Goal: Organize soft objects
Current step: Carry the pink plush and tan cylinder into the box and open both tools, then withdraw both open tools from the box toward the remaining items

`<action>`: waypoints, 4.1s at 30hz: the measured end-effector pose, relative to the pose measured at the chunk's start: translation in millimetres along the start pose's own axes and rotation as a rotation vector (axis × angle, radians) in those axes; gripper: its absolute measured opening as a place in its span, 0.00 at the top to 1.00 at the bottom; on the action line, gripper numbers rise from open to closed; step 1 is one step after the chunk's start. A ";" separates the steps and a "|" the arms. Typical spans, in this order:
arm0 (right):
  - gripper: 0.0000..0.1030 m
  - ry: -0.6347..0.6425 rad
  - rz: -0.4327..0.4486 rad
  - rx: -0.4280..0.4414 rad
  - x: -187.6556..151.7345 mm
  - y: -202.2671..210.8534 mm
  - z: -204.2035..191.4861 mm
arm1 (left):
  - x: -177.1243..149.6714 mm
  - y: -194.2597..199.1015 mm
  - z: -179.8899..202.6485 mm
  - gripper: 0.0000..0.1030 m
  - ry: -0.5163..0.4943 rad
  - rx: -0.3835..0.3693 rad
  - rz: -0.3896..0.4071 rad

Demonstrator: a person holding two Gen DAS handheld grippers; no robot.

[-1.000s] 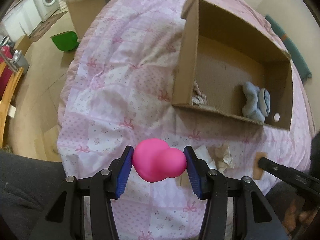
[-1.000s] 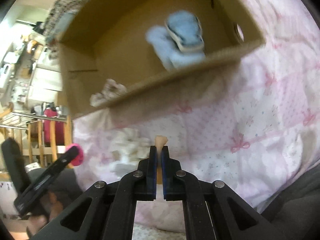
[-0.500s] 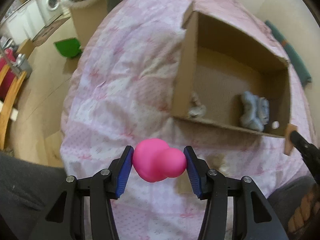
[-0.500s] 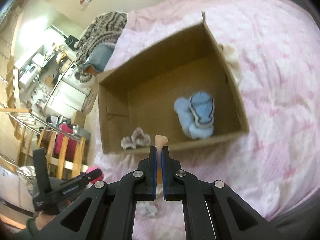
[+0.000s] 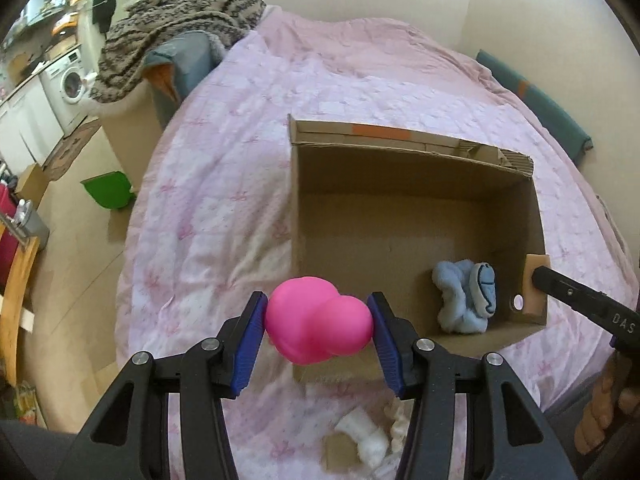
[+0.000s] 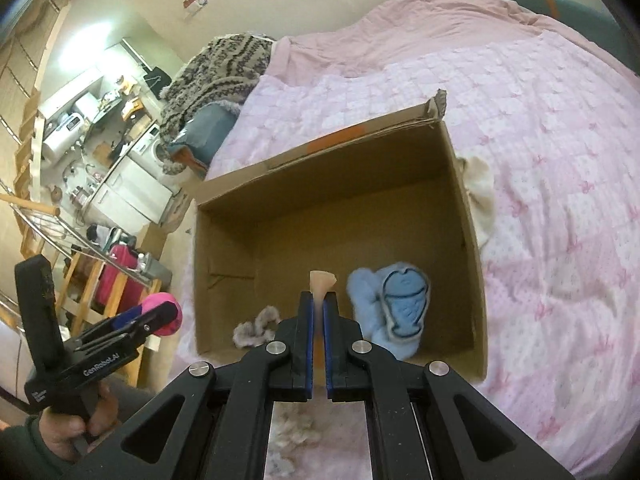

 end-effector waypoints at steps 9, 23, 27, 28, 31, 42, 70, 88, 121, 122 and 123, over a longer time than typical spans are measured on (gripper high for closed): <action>0.94 0.017 -0.020 -0.063 -0.9 -33.4 11.9 | 16.3 -39.8 32.2 0.54 -0.071 -0.043 0.013; 0.94 -0.019 -0.043 -0.114 -13.4 -50.3 34.5 | 2.9 -69.6 30.9 0.54 -0.078 -0.048 -0.007; 0.94 -0.002 -0.042 -0.138 -14.4 -54.5 33.8 | -2.6 -75.0 29.1 0.54 -0.082 -0.041 -0.032; 0.94 0.003 -0.041 -0.143 -15.1 -54.5 34.1 | -3.5 -75.4 29.7 0.54 -0.082 -0.041 -0.035; 0.94 0.011 -0.041 -0.142 -15.1 -55.5 32.8 | -3.7 -74.2 30.3 0.54 -0.081 -0.043 -0.034; 0.93 0.026 -0.036 -0.154 -13.8 -54.8 33.5 | -0.9 -67.7 31.1 0.53 -0.076 -0.049 -0.018; 0.19 0.086 0.158 -0.127 7.6 -14.4 7.5 | 20.2 -28.3 24.0 0.39 -0.011 -0.035 0.079; 0.19 0.139 0.156 -0.135 -12.8 18.1 -13.4 | 6.2 25.3 9.6 0.20 -0.012 -0.005 0.125; 0.19 0.061 -0.107 -0.092 -98.5 17.8 -29.9 | -73.6 37.0 -36.7 0.06 0.082 0.067 -0.084; 0.19 0.049 -0.121 -0.089 -100.9 14.7 -28.5 | -74.8 33.9 -39.8 0.05 0.090 0.076 -0.093; 0.19 0.040 -0.135 -0.091 -103.4 10.5 -25.9 | -76.5 31.3 -41.8 0.05 0.104 0.073 -0.103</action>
Point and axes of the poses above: each gripper's, at about its wrist camera, not at the fingertips, and y roughly against the way its jaws point, z to its right, x to its top, the point moved 8 cm from there along -y, roughly the way its jaws point, and after that the axes turned 7 degrees about z, right-handed, at the moved point
